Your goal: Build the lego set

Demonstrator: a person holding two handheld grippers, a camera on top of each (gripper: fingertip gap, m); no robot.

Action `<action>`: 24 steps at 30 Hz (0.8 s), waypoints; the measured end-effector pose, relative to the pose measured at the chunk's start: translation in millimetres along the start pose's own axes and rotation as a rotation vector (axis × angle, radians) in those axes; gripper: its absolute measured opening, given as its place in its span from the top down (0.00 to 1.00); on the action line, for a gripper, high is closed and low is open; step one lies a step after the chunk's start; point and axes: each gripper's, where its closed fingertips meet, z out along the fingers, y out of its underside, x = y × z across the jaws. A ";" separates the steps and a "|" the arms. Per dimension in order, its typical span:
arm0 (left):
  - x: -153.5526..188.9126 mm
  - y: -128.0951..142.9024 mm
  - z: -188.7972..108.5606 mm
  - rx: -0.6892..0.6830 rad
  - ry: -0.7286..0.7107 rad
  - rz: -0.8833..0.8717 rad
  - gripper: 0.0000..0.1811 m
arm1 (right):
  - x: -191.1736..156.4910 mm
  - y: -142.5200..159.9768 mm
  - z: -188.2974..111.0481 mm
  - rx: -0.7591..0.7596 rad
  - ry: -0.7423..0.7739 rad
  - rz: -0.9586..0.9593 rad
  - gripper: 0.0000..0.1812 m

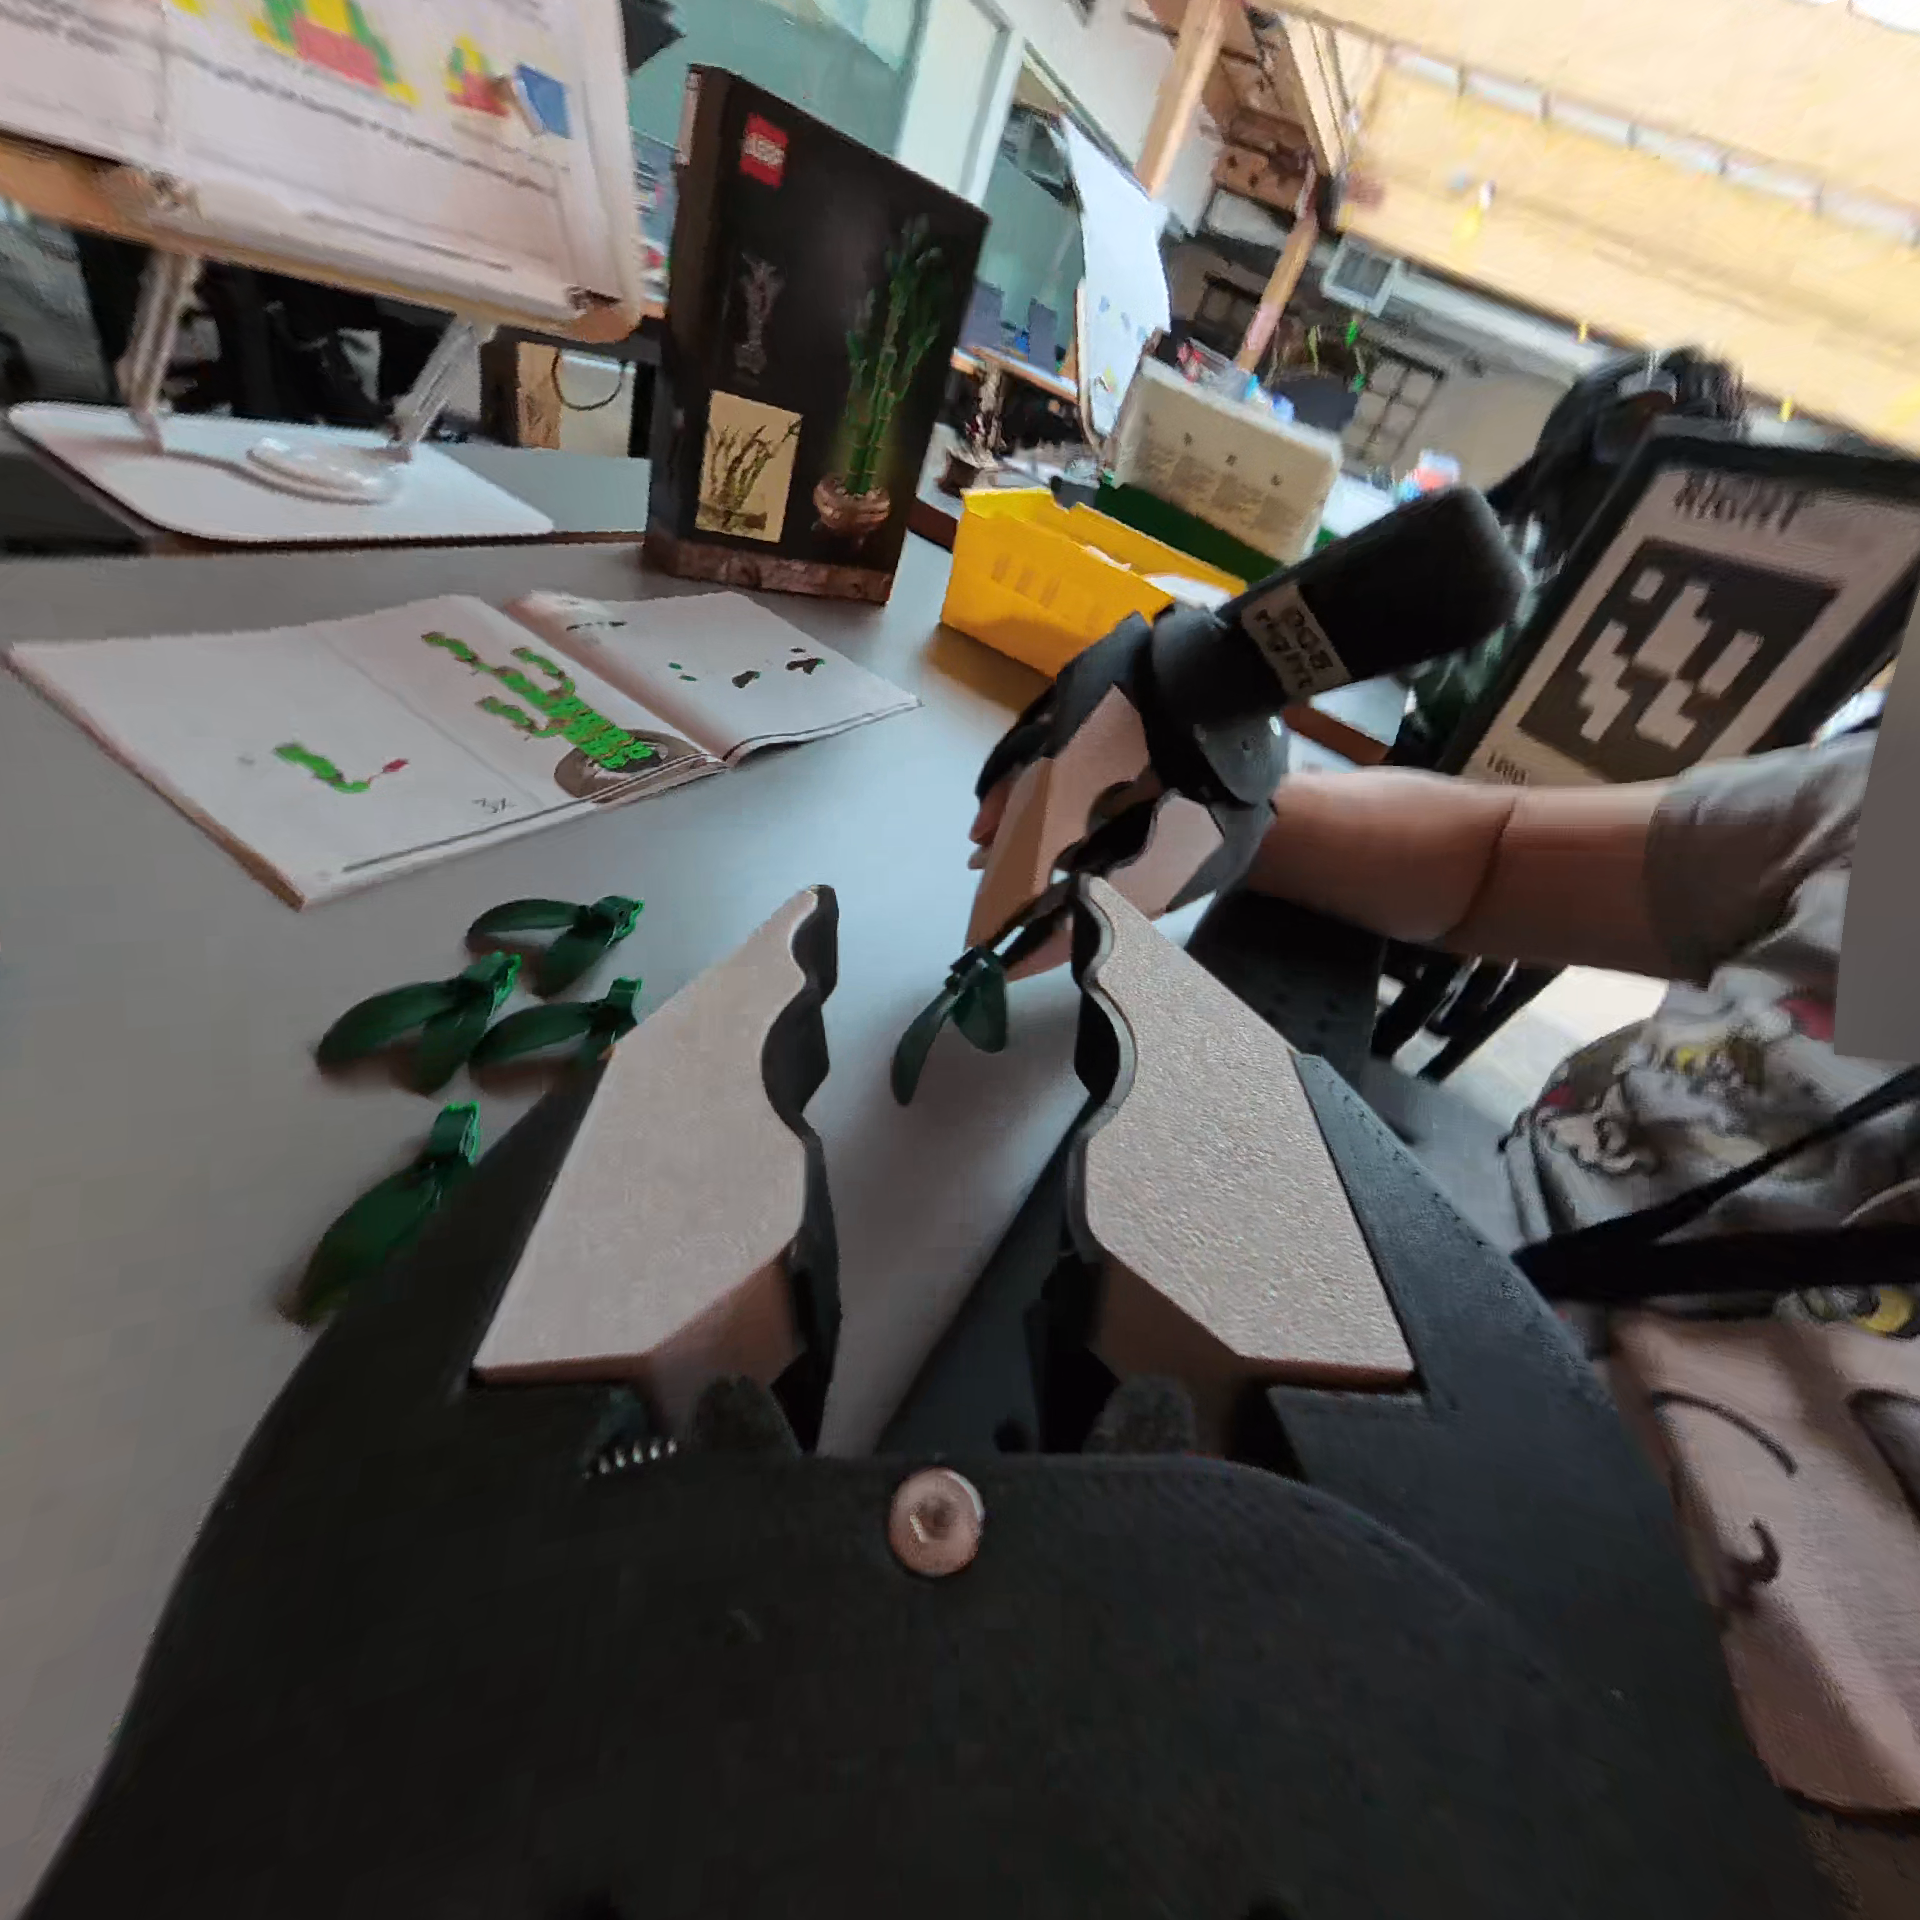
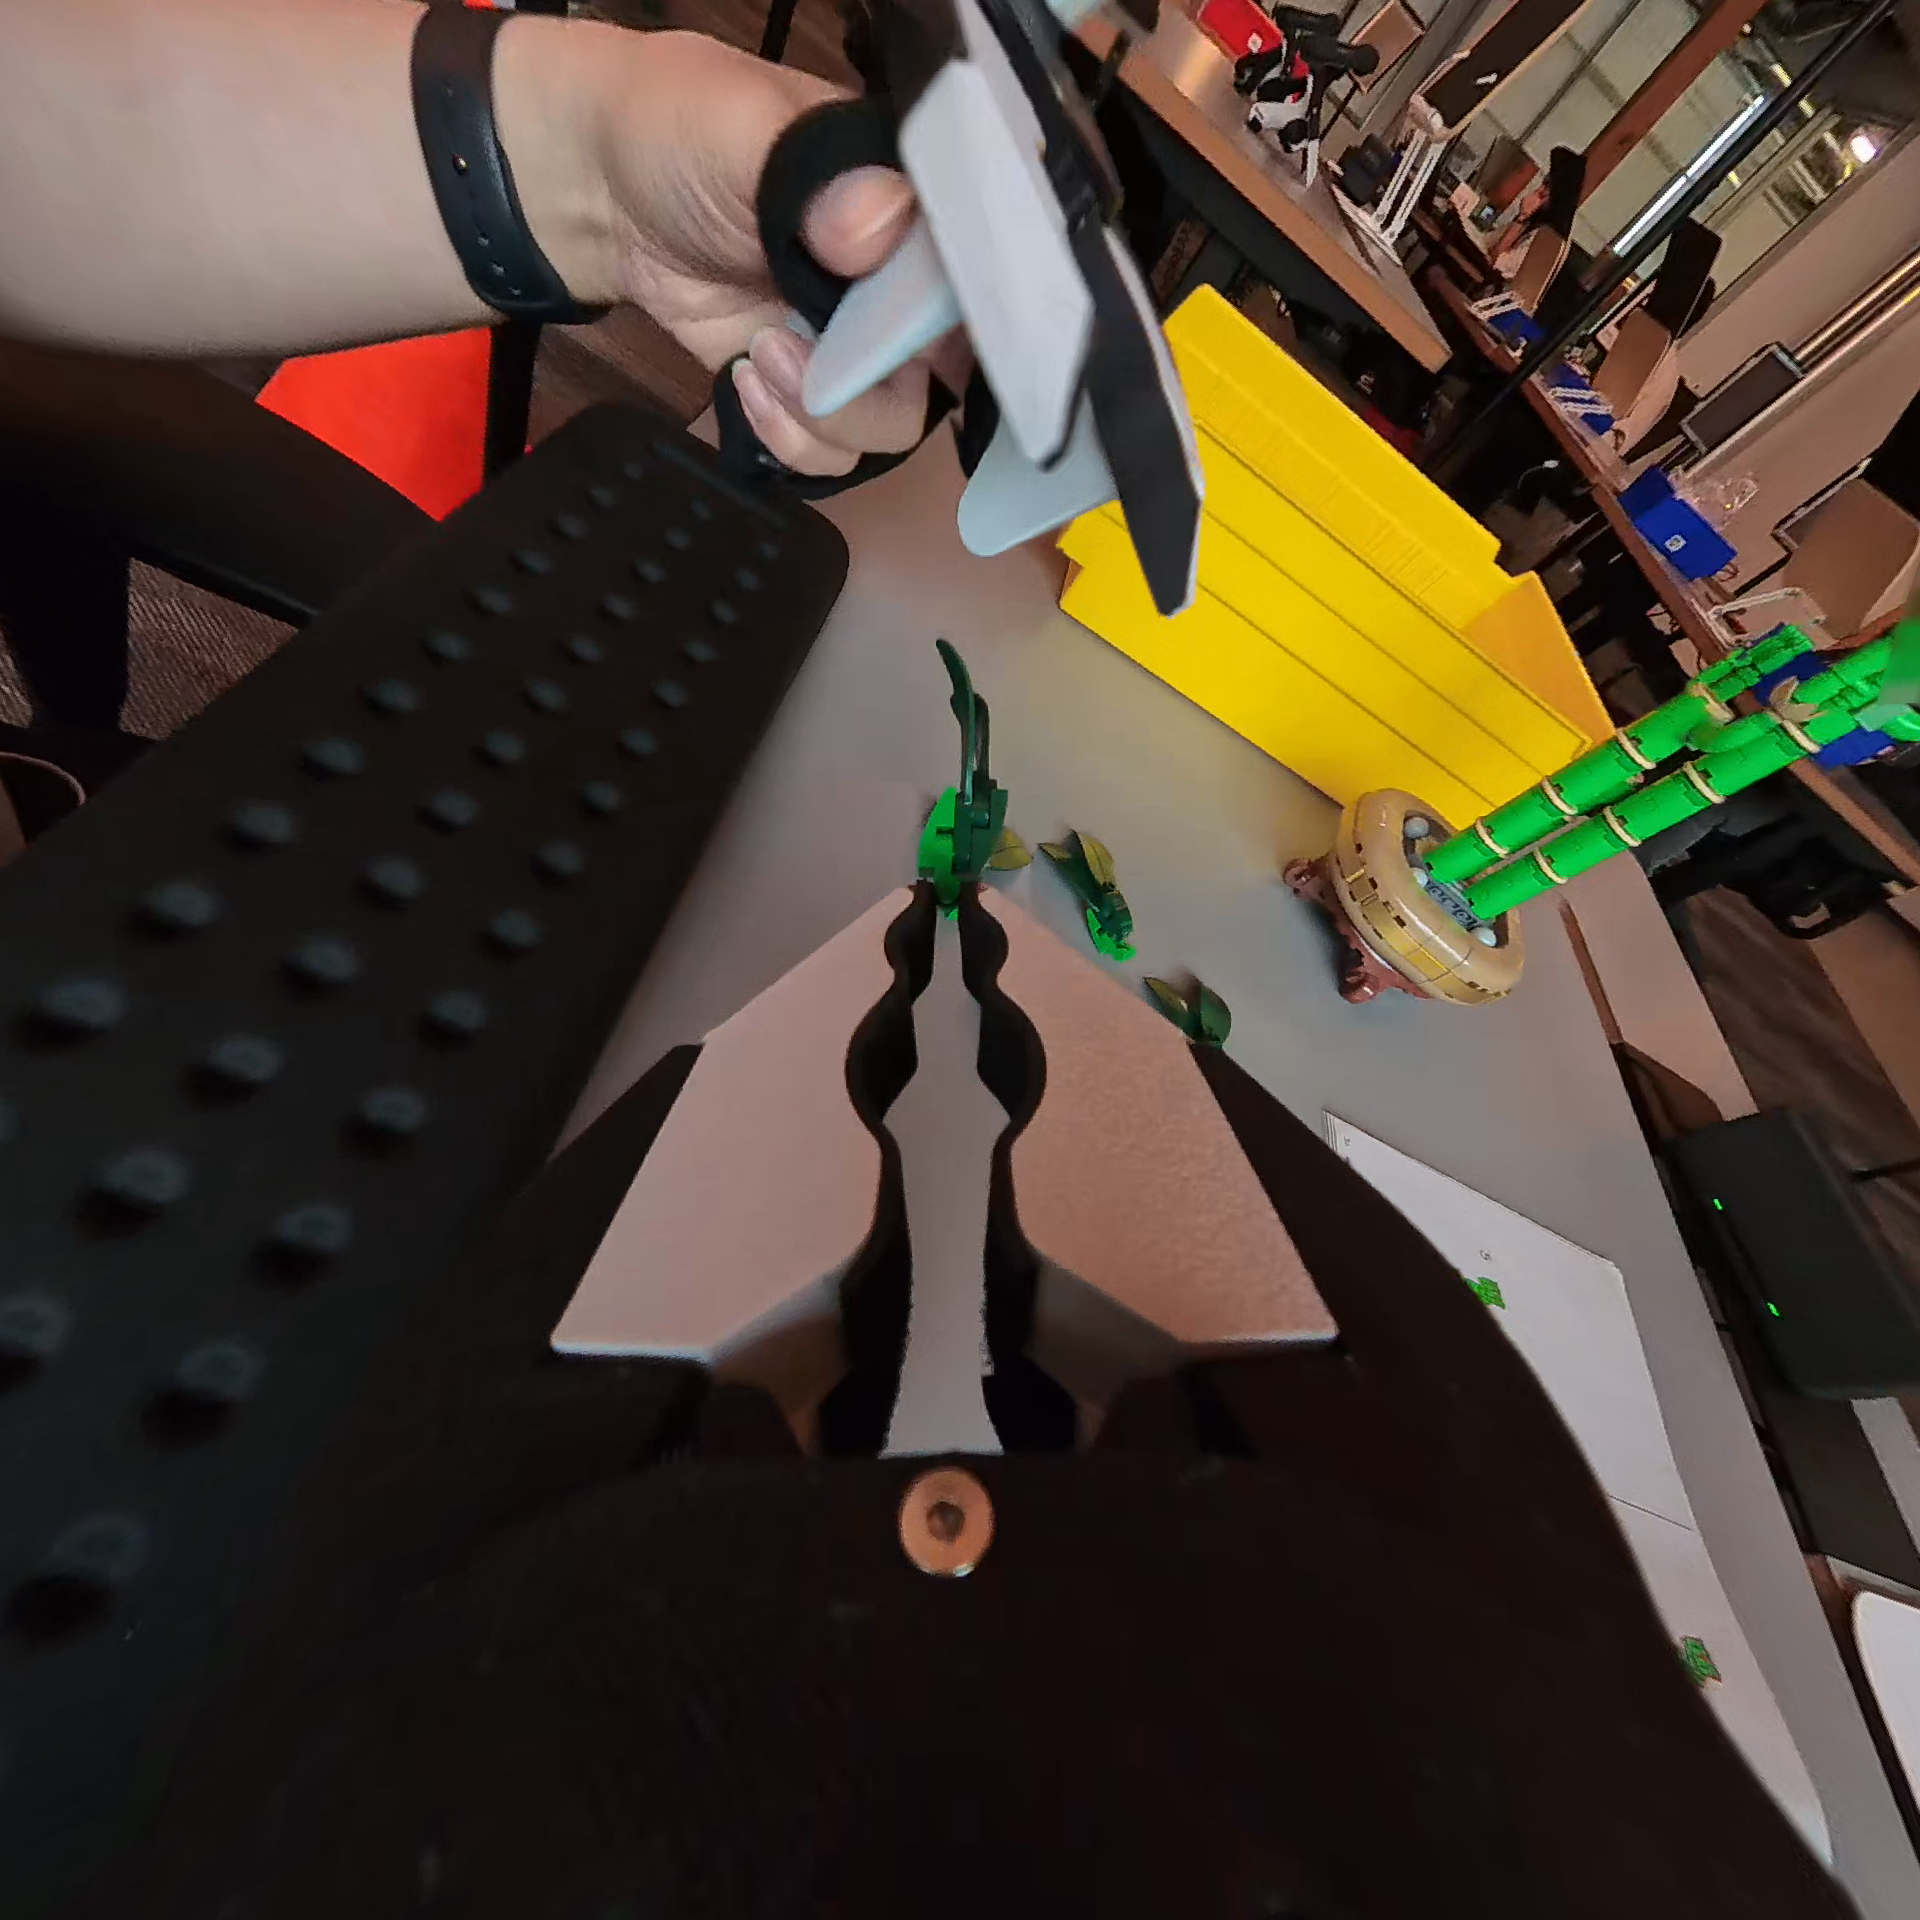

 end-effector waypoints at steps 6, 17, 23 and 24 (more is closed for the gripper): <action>18.9 42.4 29.6 -0.266 -0.082 0.567 0.77 | -8.0 7.1 3.1 -0.079 0.000 -0.088 0.99; 1.4 71.7 45.9 -0.464 -0.161 0.925 0.92 | -14.8 14.9 -3.0 -0.153 -0.033 -0.037 0.99; 2.2 72.3 49.5 -0.450 -0.166 0.975 0.91 | -17.8 18.0 -8.1 -0.166 -0.042 -0.042 0.99; 2.9 72.8 50.3 -0.450 -0.162 0.980 0.90 | -18.2 18.7 -8.8 -0.170 -0.042 -0.045 0.99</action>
